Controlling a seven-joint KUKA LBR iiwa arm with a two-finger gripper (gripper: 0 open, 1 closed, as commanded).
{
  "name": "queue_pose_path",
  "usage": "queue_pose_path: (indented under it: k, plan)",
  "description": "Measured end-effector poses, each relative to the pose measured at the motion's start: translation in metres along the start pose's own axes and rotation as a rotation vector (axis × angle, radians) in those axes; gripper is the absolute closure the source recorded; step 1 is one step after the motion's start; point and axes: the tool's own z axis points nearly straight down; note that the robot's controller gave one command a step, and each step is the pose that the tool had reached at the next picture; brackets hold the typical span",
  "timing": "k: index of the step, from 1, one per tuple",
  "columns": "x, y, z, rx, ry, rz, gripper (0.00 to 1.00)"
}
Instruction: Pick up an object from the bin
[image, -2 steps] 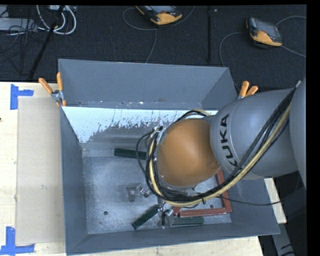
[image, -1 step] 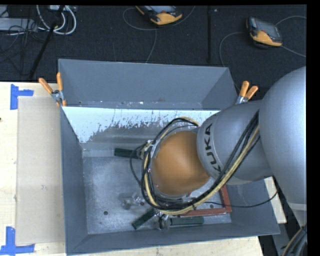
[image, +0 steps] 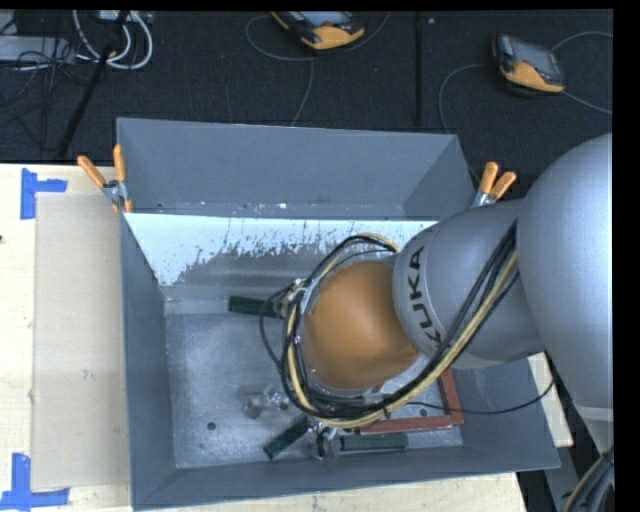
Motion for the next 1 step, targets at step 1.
queue_pose_path:
  k: [1]
  plan:
    - [0.0007,0.0008,0.0006,-0.003,0.003,0.002,1.0]
